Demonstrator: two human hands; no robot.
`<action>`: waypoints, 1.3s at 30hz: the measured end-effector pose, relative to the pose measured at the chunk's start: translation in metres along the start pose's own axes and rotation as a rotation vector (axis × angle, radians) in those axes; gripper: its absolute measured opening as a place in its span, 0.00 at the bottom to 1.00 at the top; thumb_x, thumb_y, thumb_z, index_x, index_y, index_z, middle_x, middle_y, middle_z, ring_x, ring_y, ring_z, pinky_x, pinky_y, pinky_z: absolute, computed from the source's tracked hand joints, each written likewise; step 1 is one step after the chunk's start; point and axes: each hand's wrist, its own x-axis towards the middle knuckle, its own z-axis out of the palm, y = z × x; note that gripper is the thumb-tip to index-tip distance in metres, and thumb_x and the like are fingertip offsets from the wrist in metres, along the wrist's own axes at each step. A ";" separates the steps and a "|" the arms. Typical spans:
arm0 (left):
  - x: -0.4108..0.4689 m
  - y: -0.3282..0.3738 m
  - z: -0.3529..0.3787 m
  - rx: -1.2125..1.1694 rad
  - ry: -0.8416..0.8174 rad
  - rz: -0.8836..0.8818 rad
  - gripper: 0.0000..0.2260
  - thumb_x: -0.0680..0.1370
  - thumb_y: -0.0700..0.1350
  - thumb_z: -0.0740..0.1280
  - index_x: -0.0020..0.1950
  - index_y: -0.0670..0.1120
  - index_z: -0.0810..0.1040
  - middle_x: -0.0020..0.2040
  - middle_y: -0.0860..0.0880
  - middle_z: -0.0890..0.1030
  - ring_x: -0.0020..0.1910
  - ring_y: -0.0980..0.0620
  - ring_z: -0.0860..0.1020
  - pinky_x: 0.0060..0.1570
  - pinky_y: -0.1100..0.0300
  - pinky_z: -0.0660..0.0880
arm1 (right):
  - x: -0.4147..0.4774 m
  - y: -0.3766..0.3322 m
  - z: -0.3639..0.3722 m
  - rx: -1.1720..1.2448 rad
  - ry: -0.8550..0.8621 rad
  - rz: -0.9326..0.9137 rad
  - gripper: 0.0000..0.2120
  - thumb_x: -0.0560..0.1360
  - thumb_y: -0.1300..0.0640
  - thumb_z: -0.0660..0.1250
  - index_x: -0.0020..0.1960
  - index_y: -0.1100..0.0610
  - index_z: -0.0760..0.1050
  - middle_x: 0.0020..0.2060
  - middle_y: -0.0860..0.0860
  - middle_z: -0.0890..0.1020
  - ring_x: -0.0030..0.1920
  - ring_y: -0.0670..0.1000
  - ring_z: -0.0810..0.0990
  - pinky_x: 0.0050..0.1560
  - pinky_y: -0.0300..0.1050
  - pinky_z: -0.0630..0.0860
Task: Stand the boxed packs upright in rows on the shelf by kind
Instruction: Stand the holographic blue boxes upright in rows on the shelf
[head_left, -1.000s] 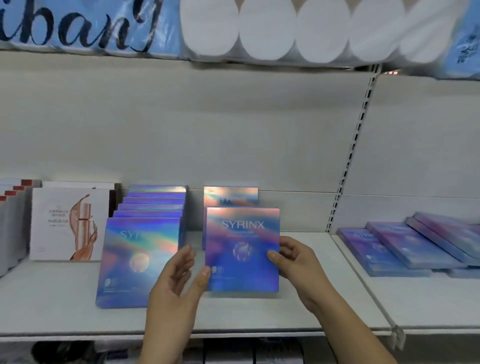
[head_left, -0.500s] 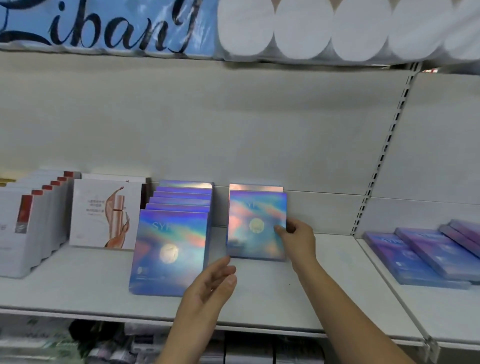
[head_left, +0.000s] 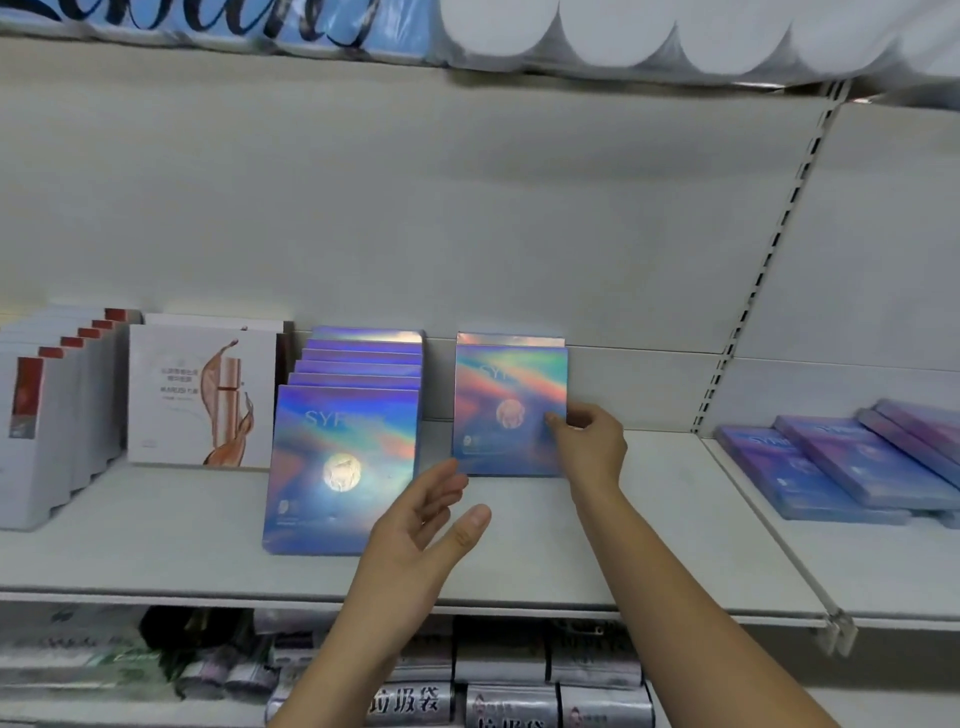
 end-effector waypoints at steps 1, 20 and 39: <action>0.001 0.000 0.001 -0.014 -0.002 0.005 0.29 0.66 0.56 0.75 0.67 0.57 0.78 0.61 0.57 0.84 0.63 0.61 0.80 0.66 0.60 0.75 | -0.002 0.001 -0.002 0.003 -0.009 0.017 0.14 0.75 0.53 0.74 0.59 0.56 0.81 0.51 0.51 0.84 0.50 0.52 0.80 0.48 0.40 0.72; -0.012 -0.010 0.230 -0.074 -0.394 -0.026 0.14 0.81 0.47 0.68 0.67 0.56 0.79 0.63 0.56 0.84 0.66 0.58 0.79 0.74 0.51 0.68 | -0.067 0.057 -0.325 0.242 0.055 0.008 0.12 0.78 0.55 0.72 0.59 0.42 0.78 0.59 0.44 0.83 0.54 0.35 0.82 0.55 0.37 0.76; 0.021 0.000 0.421 0.088 -0.262 -0.062 0.20 0.81 0.52 0.69 0.73 0.54 0.75 0.66 0.60 0.80 0.67 0.59 0.77 0.74 0.54 0.67 | 0.067 0.116 -0.483 0.101 -0.045 -0.006 0.19 0.78 0.50 0.72 0.68 0.46 0.76 0.62 0.41 0.80 0.57 0.31 0.76 0.42 0.23 0.72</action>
